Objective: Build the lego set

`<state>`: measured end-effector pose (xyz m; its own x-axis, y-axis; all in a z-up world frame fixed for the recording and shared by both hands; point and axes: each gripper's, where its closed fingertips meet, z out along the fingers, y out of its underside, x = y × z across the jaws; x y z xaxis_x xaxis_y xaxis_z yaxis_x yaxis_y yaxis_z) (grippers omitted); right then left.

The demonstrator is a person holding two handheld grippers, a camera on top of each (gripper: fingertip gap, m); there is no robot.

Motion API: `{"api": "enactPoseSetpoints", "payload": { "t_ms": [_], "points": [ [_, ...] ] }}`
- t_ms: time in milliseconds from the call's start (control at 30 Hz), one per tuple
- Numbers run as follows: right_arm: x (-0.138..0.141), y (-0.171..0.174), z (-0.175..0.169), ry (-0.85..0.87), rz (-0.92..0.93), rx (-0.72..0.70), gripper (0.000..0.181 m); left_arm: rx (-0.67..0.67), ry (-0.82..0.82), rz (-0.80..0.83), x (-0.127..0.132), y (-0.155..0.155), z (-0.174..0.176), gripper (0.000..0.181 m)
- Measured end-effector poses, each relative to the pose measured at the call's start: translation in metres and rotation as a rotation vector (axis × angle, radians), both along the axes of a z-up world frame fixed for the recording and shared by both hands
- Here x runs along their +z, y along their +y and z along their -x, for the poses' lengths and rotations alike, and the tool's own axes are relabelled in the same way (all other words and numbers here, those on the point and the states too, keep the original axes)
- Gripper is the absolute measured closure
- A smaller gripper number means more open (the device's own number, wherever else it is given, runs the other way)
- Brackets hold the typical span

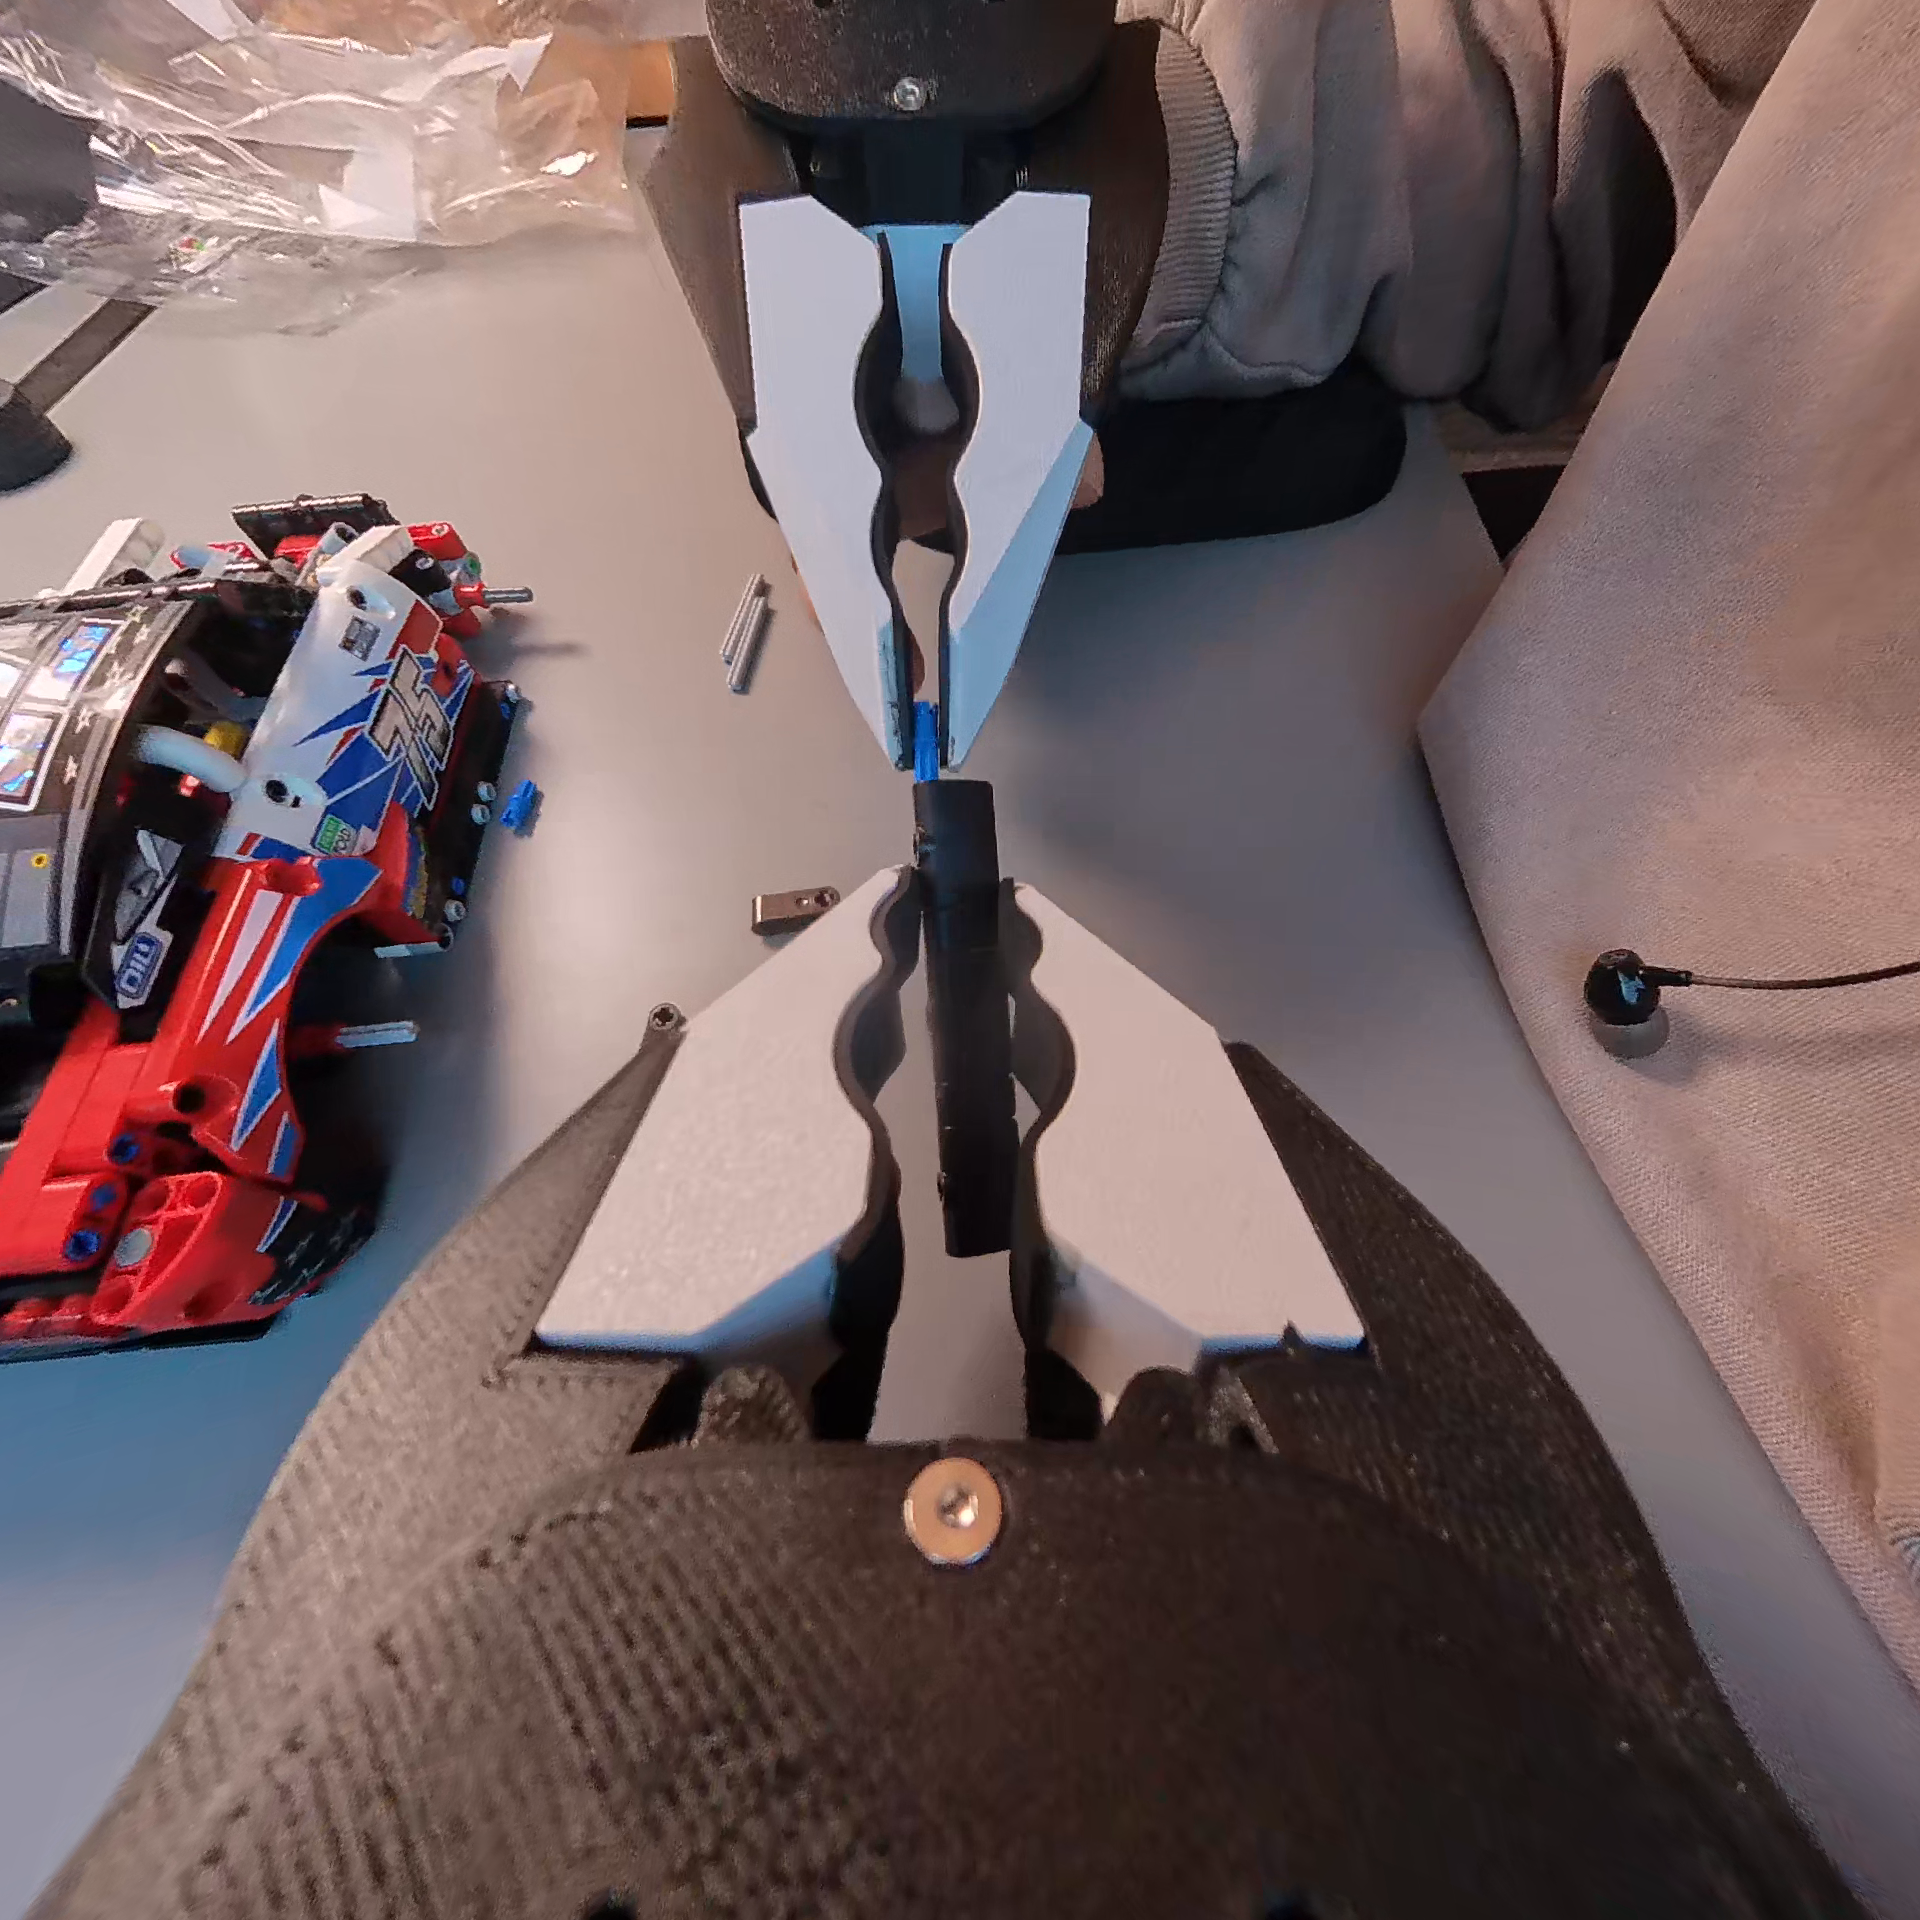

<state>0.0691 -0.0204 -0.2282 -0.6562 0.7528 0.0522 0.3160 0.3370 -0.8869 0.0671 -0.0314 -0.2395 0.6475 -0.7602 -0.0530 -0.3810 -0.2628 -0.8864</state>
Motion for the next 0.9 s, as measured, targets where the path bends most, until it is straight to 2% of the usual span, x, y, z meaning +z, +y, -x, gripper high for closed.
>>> {"api": "enactPoseSetpoints", "payload": {
  "t_ms": [333, 533, 700, 900],
  "points": [
    [-0.011, 0.001, 0.004, -0.116, 0.064, -0.058, 0.179, 0.051, 0.124, -0.056, -0.012, 0.004, 0.003, 0.169],
    [-0.019, -0.001, 0.002, -0.243, 0.180, -0.100, 0.180, 0.047, 0.149, -0.087, -0.018, 0.002, 0.002, 0.169],
    [-0.031, -0.002, -0.003, -0.333, 0.112, -0.099, 0.180, 0.020, 0.246, -0.113, -0.027, 0.001, -0.002, 0.169],
    [-0.035, -0.003, -0.003, -0.318, 0.105, -0.113, 0.180, 0.019, 0.252, -0.099, -0.030, 0.000, -0.002, 0.171]
  ]
}}
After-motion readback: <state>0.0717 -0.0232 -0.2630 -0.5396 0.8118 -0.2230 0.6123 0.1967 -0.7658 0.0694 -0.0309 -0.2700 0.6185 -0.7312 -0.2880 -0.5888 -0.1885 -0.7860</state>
